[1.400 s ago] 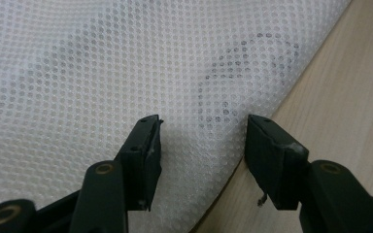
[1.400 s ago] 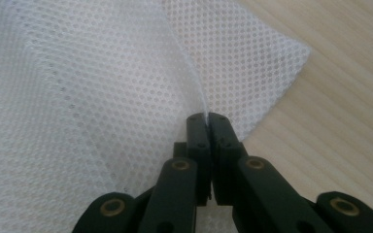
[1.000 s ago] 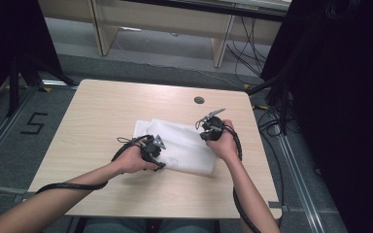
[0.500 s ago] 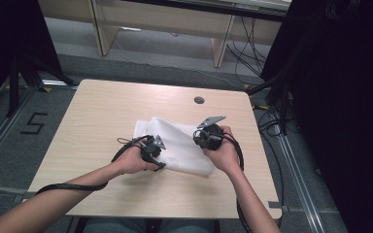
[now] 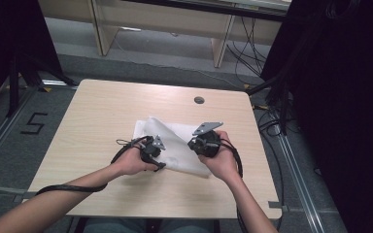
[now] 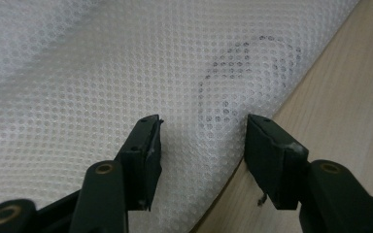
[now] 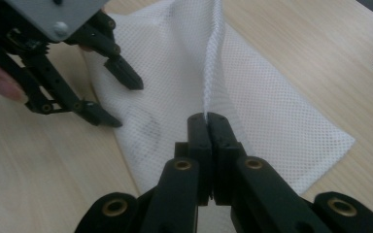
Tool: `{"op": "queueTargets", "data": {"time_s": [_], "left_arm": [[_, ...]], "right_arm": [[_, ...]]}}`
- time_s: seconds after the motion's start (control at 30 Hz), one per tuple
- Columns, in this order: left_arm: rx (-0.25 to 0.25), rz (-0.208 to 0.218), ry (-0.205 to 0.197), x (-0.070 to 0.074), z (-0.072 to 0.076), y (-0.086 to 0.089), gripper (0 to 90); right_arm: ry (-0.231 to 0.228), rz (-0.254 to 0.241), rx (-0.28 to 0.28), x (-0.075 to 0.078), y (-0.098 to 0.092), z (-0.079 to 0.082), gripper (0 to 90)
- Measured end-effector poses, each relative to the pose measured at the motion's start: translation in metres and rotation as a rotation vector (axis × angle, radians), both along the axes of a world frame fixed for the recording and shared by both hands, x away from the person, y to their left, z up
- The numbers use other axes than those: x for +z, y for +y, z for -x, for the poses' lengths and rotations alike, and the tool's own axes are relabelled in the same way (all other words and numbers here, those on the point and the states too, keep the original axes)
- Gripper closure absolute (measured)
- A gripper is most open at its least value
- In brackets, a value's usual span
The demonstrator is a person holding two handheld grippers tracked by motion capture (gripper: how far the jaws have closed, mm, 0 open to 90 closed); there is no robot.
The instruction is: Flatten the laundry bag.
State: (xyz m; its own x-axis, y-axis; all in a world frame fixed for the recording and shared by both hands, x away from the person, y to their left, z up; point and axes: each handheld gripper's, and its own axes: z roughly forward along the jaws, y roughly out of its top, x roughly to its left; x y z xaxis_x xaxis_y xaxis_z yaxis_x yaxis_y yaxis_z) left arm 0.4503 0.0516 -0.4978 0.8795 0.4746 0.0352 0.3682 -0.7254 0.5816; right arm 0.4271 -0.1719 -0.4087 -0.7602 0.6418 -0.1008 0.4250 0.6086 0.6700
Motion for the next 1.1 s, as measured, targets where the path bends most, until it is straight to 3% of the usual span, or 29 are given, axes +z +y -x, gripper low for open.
{"op": "queueTargets", "data": {"time_s": [0.03, 0.07, 0.13, 0.23, 0.33, 0.37, 0.67, 0.77, 0.8, 0.83, 0.87, 0.93, 0.97, 1.0, 1.1], "left_arm": [[0.001, 0.001, -0.001, 0.000, 0.000, 0.000, 47.1], [-0.007, -0.010, 0.000, 0.000, 0.000, 0.000, 47.1], [0.001, 0.000, -0.003, 0.000, 0.000, 0.000, 47.1], [-0.003, -0.001, -0.010, 0.000, 0.001, 0.000, 47.1], [-0.010, -0.005, -0.016, 0.000, 0.002, 0.000, 47.1], [-0.013, -0.005, -0.020, 0.000, 0.002, 0.000, 47.0], [-0.043, -0.003, -0.047, 0.009, 0.009, 0.001, 47.7], [-0.056, 0.034, -0.063, 0.013, 0.013, -0.001, 51.8], [-0.072, 0.033, -0.078, 0.014, 0.013, -0.002, 57.5], [-0.102, -0.004, -0.071, 0.015, 0.012, -0.001, 61.3], [-0.082, 0.035, -0.067, 0.013, 0.014, -0.004, 64.0], [-0.081, 0.032, -0.057, 0.010, 0.014, -0.007, 67.5], [-0.047, 0.058, -0.046, 0.007, 0.016, -0.010, 68.6], [-0.050, 0.061, -0.049, 0.006, 0.015, -0.011, 69.4], [-0.083, 0.015, -0.054, 0.006, 0.012, -0.012, 70.2]], "right_arm": [[0.014, 0.004, 0.008, 0.002, 0.001, 0.003, 90.0], [-0.009, -0.006, 0.010, 0.000, 0.002, 0.005, 90.0], [-0.010, 0.000, 0.030, 0.002, 0.003, 0.008, 90.0], [0.007, 0.005, 0.030, 0.003, 0.005, 0.014, 90.0], [-0.013, 0.009, 0.041, 0.001, 0.005, 0.016, 90.0], [0.005, 0.015, 0.037, 0.002, 0.005, 0.017, 90.0], [-0.021, 0.010, 0.032, 0.000, 0.005, 0.019, 90.0], [-0.032, 0.010, 0.033, 0.000, 0.004, 0.017, 90.0], [-0.020, 0.016, 0.040, 0.001, 0.004, 0.017, 90.0], [-0.019, 0.017, 0.037, 0.002, 0.004, 0.018, 90.0], [-0.032, 0.004, 0.024, 0.002, 0.005, 0.019, 90.0], [-0.034, 0.005, 0.035, 0.004, 0.005, 0.020, 90.0], [-0.034, 0.011, 0.042, 0.005, 0.005, 0.021, 90.0], [-0.049, 0.000, 0.042, 0.005, 0.006, 0.022, 90.0], [-0.043, 0.001, 0.055, 0.008, 0.006, 0.025, 90.0]]}}
